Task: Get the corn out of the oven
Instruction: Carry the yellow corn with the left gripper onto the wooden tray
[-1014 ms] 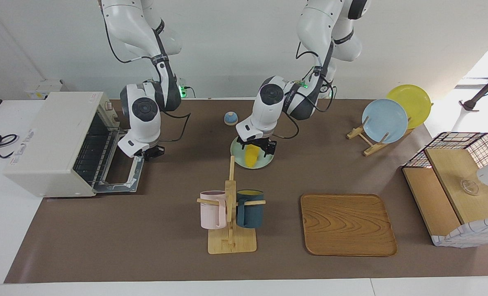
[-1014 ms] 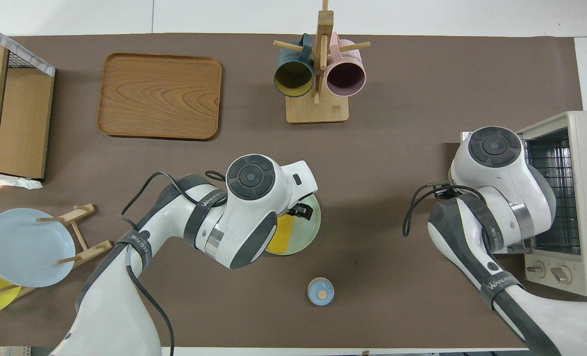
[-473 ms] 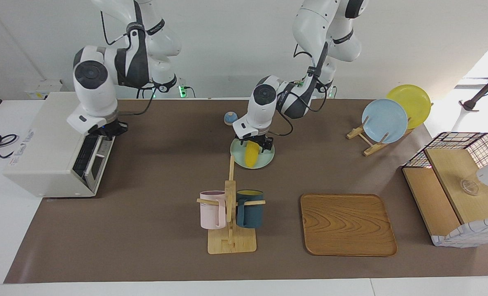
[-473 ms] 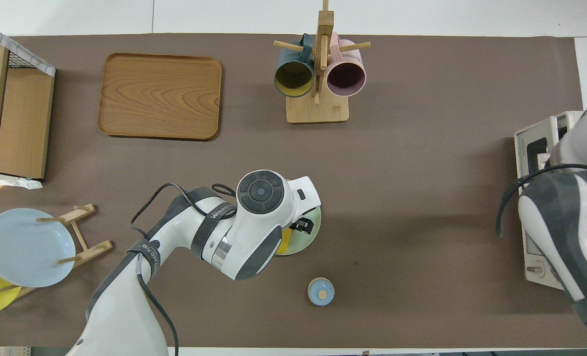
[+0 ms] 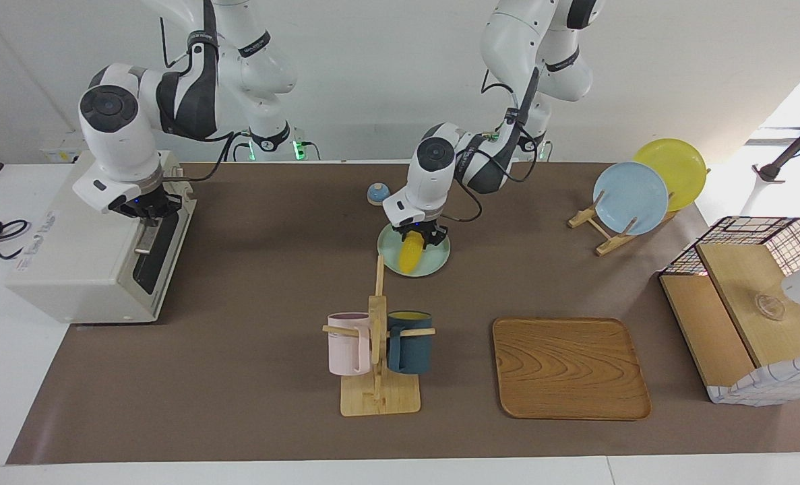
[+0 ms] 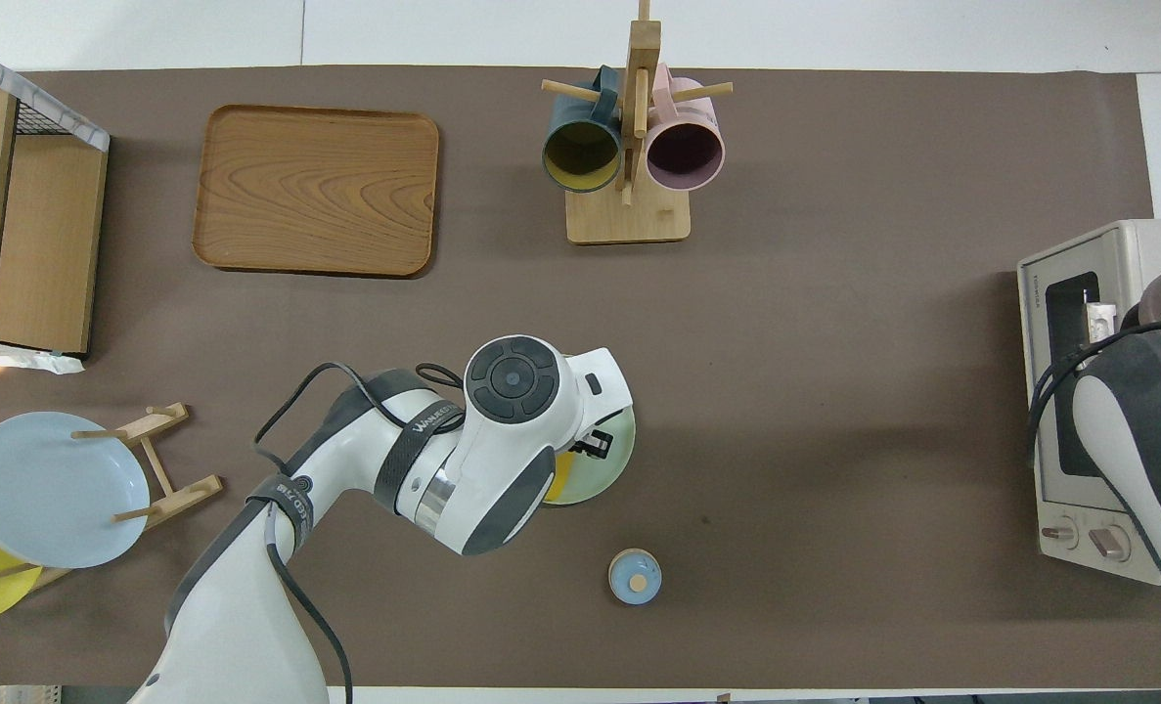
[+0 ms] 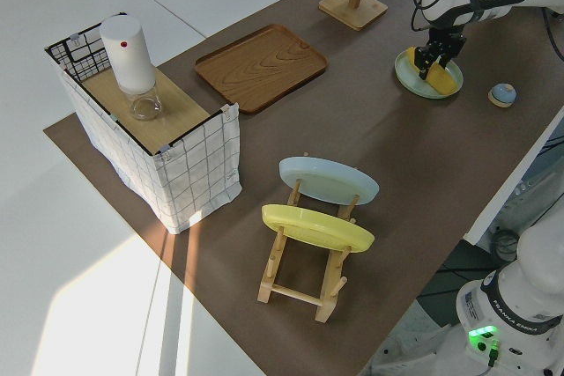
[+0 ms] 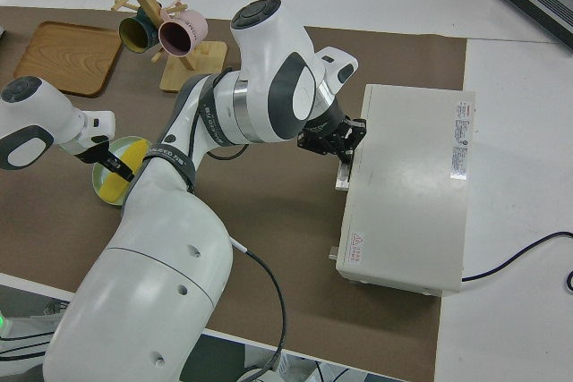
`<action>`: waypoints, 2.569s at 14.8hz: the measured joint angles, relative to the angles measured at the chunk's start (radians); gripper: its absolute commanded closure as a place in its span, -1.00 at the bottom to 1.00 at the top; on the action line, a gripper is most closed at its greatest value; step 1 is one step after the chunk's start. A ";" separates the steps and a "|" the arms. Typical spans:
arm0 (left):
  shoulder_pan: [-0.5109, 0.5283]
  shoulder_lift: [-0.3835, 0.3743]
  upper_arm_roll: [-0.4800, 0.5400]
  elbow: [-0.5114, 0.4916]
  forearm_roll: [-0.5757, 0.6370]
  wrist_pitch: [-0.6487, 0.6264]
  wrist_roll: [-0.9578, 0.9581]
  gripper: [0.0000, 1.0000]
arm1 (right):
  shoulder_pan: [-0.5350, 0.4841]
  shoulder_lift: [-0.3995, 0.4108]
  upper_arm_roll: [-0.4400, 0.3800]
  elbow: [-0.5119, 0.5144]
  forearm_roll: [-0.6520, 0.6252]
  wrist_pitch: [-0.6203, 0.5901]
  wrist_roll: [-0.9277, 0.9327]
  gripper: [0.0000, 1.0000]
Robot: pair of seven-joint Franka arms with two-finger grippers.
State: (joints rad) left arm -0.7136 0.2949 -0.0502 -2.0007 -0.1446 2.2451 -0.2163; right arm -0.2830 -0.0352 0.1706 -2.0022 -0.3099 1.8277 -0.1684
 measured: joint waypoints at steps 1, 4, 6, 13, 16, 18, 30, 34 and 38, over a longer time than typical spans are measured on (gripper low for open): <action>0.000 0.000 0.001 0.000 0.000 0.000 0.000 1.00 | -0.001 0.000 -0.004 0.008 0.027 -0.003 0.000 1.00; 0.010 -0.017 0.019 0.009 0.000 -0.019 -0.003 1.00 | 0.003 -0.001 -0.002 0.084 0.129 -0.079 -0.001 1.00; 0.069 -0.058 0.032 0.060 0.002 -0.104 -0.003 1.00 | 0.029 -0.003 0.004 0.162 0.181 -0.157 -0.001 1.00; 0.341 -0.030 0.042 0.316 0.040 -0.266 0.017 1.00 | 0.197 -0.006 0.008 0.328 0.308 -0.296 0.208 0.66; 0.435 0.063 0.042 0.427 0.041 -0.298 0.063 1.00 | 0.220 -0.001 0.008 0.328 0.310 -0.304 0.259 0.66; 0.463 0.150 0.041 0.523 0.041 -0.312 0.070 1.00 | 0.220 0.004 0.006 0.328 0.310 -0.306 0.260 0.25; 0.517 0.495 0.039 0.829 0.043 -0.261 0.114 1.00 | 0.316 0.016 -0.107 0.370 0.311 -0.312 0.260 -1.00; 0.517 0.508 0.036 0.834 0.076 -0.250 0.122 0.80 | 0.337 0.030 -0.128 0.373 0.311 -0.312 0.260 -1.00; 0.517 0.508 0.036 0.835 0.084 -0.250 0.158 -1.00 | 0.337 0.033 -0.132 0.379 0.311 -0.311 0.260 -1.00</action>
State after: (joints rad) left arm -0.1967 0.8030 -0.0138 -1.1656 -0.0603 1.9955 -0.0586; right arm 0.0538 -0.0019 0.0390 -1.6233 0.0006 1.5168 0.0919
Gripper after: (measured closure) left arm 0.291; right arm 0.000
